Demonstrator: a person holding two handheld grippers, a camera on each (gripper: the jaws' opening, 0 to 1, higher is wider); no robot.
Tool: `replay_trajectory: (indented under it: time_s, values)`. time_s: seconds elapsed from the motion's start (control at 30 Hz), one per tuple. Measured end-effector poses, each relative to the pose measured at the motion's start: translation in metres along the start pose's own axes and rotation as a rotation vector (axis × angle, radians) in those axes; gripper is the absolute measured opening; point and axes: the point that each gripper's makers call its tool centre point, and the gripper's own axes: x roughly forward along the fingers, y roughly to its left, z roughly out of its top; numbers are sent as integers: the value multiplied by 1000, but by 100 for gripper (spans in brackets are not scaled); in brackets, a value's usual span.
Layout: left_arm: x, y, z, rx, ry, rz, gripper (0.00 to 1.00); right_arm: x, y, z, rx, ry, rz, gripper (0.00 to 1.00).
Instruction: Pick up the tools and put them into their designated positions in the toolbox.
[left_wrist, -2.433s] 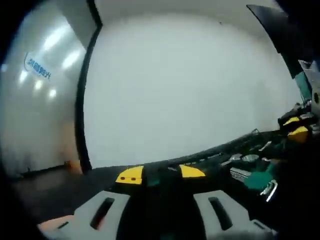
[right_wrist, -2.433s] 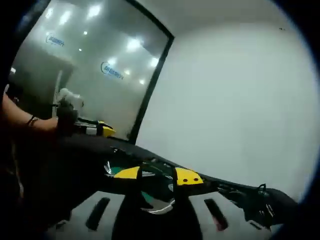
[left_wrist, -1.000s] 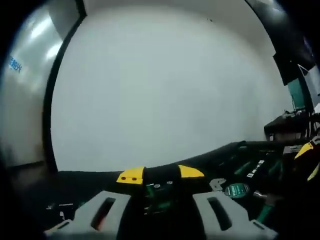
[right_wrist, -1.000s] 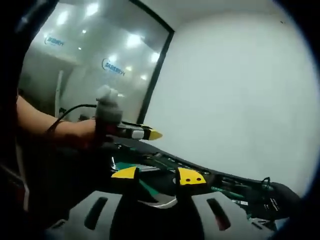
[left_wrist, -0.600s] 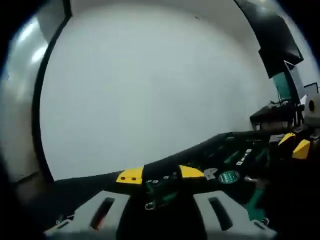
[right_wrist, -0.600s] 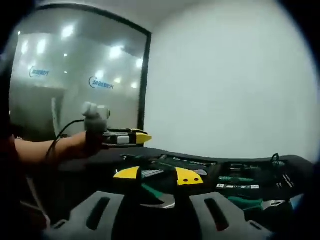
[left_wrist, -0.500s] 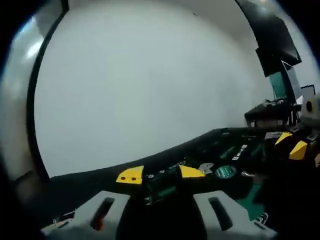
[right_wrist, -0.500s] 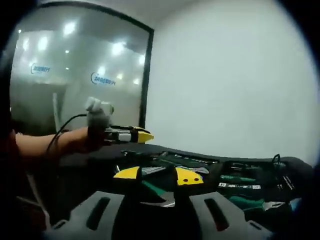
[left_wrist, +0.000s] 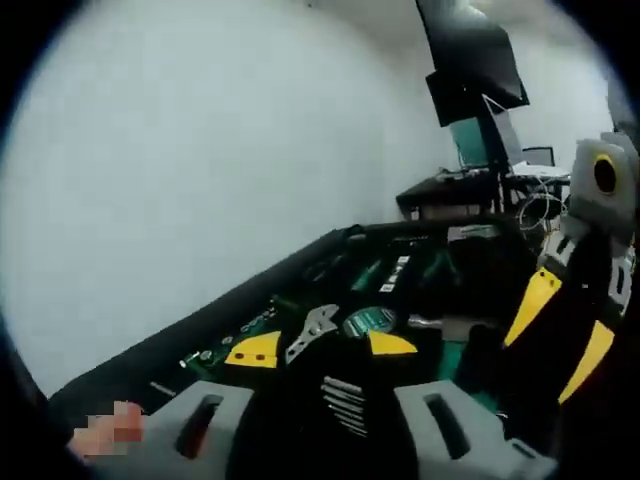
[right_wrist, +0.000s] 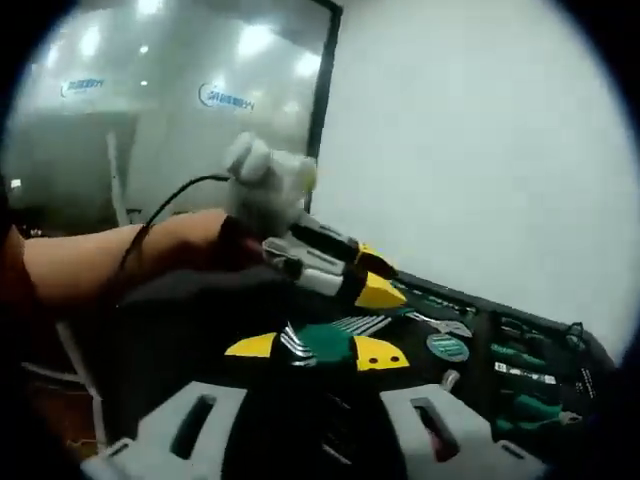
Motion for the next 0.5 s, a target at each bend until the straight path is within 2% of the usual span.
replay_trajectory:
  time_s: [0.07, 0.1, 0.17, 0.2, 0.23, 0.3, 0.37, 0.4, 0.43, 0.47, 0.5]
  values:
    - [4, 0, -3, 3, 25, -30, 29, 7, 13, -1, 5, 11, 32, 24]
    - [5, -2, -4, 2, 32, -51, 28, 9, 14, 0, -40, 15, 19, 23]
    - [7, -3, -6, 0, 35, -75, 28, 15, 12, 3, -198, 13, -30, 18]
    - [7, -6, -8, -12, 46, -95, 27, 17, 11, 1, -257, 29, -61, 17]
    - [7, -9, -10, -24, 56, -110, 27, 21, 13, -4, -295, 51, -60, 16]
    - [9, -6, -18, 5, 96, -85, 26, 25, 18, -3, -278, 43, -36, 8]
    - [11, -12, -32, 46, 152, -106, 25, 26, 17, -2, -274, 55, -42, 6]
    - [13, -13, -31, 33, 131, -102, 22, 26, 12, -4, -301, 73, -60, 5]
    - [12, -13, -27, 59, 110, -112, 20, 27, 13, -4, -309, 71, -53, 5]
    - [12, -14, -27, 54, 115, -112, 18, 28, 13, -2, -305, 73, -51, 5]
    - [11, -11, -31, 86, 145, -95, 13, 27, 12, -3, -303, 81, -48, 5]
